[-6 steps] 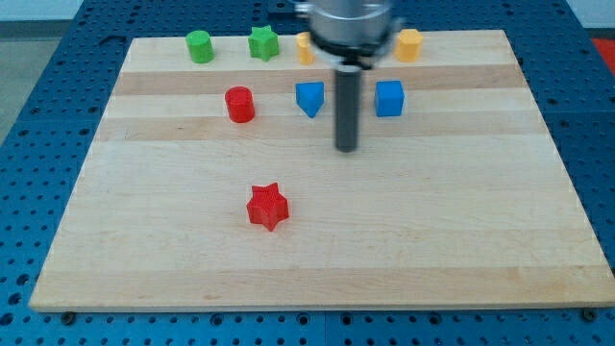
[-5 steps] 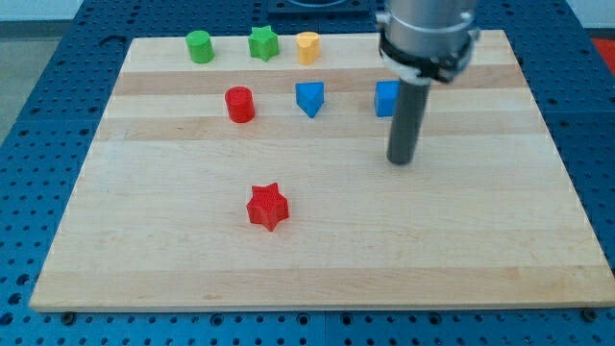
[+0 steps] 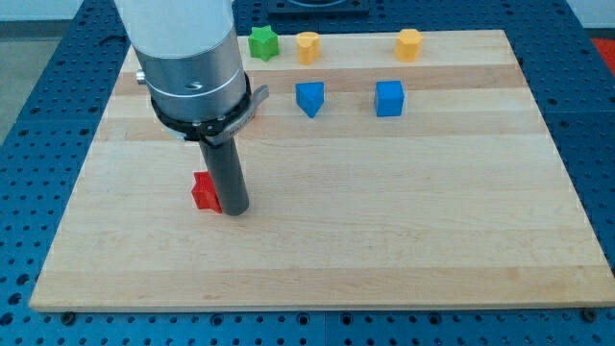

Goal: Move the red star towards the left side of the red circle

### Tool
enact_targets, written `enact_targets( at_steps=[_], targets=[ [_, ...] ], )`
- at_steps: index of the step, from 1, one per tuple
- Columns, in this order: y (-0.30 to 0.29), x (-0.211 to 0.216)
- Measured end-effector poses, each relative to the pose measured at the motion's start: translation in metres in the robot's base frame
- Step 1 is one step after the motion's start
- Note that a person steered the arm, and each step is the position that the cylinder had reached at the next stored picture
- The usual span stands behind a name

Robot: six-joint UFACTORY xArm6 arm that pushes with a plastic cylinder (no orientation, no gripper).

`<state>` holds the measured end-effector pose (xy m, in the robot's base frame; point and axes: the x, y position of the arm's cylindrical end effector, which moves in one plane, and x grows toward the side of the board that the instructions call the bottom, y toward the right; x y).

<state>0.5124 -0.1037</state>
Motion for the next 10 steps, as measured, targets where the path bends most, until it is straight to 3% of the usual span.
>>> enact_targets(
  at_steps=[2,4,6,8,10],
  targets=[
    [-0.056,-0.023],
    [-0.061,-0.09],
    [-0.056,-0.039],
    [-0.097,-0.063],
    [-0.098,-0.108]
  ],
)
